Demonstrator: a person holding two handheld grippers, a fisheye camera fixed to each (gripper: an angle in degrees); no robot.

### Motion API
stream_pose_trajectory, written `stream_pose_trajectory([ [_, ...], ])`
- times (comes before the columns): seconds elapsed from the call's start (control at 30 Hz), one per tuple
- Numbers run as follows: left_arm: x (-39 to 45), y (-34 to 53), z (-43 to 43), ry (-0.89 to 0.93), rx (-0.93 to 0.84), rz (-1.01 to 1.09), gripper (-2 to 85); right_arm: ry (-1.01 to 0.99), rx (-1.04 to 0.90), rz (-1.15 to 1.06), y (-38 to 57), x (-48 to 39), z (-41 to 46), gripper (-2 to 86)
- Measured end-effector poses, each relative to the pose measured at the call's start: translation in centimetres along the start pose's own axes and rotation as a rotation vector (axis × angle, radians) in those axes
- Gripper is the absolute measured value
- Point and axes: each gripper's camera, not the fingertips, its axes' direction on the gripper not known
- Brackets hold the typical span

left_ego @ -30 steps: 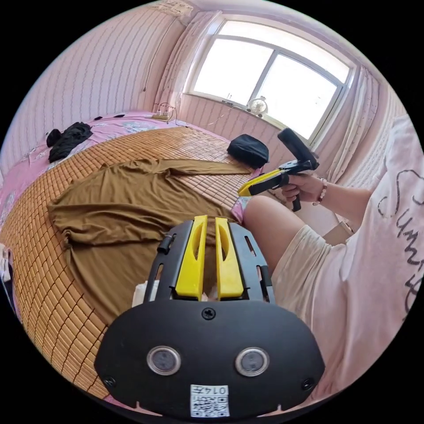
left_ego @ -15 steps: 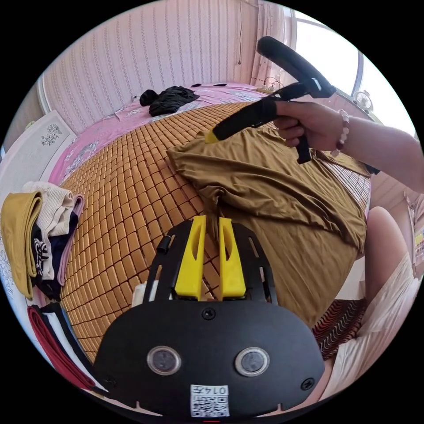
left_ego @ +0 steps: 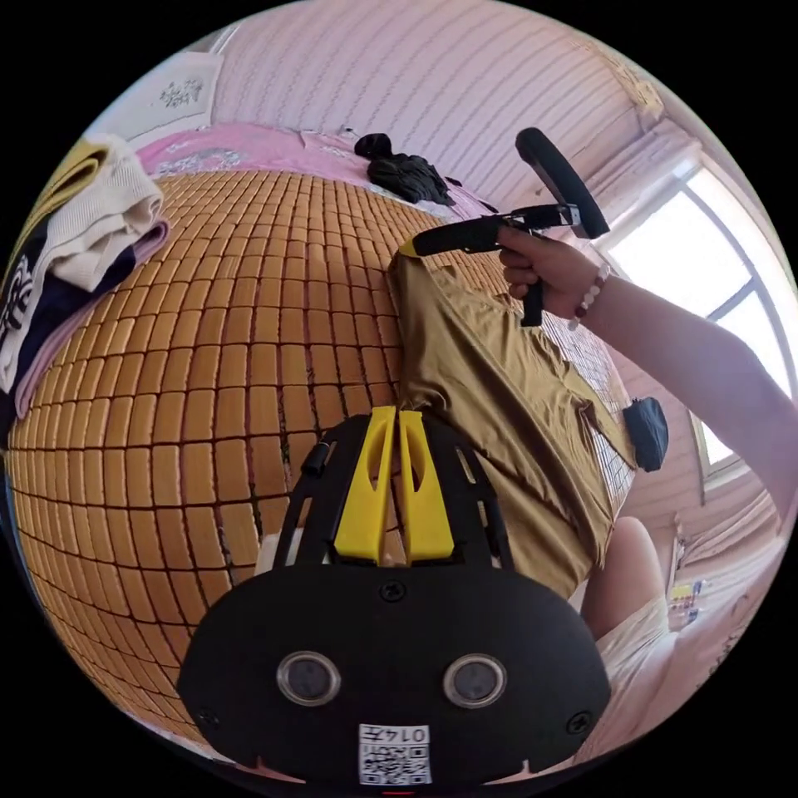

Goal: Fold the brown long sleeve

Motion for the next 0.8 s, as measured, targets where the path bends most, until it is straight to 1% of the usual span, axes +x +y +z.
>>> stream_pose_trajectory([
  [0.07,-0.8,-0.1,0.1,0.034,0.007,-0.034,-0.7,-0.015,-0.009,-0.006,-0.1,0.1,0.1,-0.4],
  [0.17,-0.9,-0.4,0.0,0.028,-0.012,-0.028,0.3,0.038,0.08,0.023,1.3,1.3,-2.2,0.6],
  [0.23,-0.6,-0.4,-0.4,0.011,-0.012,-0.02,3.7,0.038,0.159,0.075,4.8,2.7,-5.3,1.2],
  [0.27,-0.3,-0.2,-1.1,-0.025,-0.001,-0.016,4.9,0.028,0.183,0.084,6.0,2.9,-6.2,1.3],
  [0.3,0.0,0.0,-1.5,-0.046,0.009,-0.009,5.4,0.005,0.219,0.087,9.0,2.8,-7.7,1.4],
  [0.37,2.1,1.2,-3.1,-0.109,0.049,0.063,5.5,-0.015,0.228,0.071,14.2,1.8,-9.4,1.6],
  [0.43,4.4,2.5,-3.8,-0.122,0.051,0.138,5.2,-0.003,0.192,0.107,22.0,0.0,-10.5,2.1],
  [0.47,6.2,3.5,-3.8,-0.102,0.038,0.188,5.1,0.001,0.175,0.125,23.9,-0.5,-10.6,2.3],
  [0.53,9.1,5.1,-3.3,-0.047,0.009,0.249,5.1,0.016,0.076,0.197,30.7,-2.4,-10.1,2.8],
  [0.63,14.1,7.8,-1.6,0.052,-0.047,0.329,5.0,0.008,-0.075,0.285,36.3,-4.2,-8.8,4.2],
  [0.8,20.8,10.4,1.3,0.123,-0.121,0.419,4.9,0.094,-0.202,0.278,39.4,-6.0,-6.9,4.4],
])
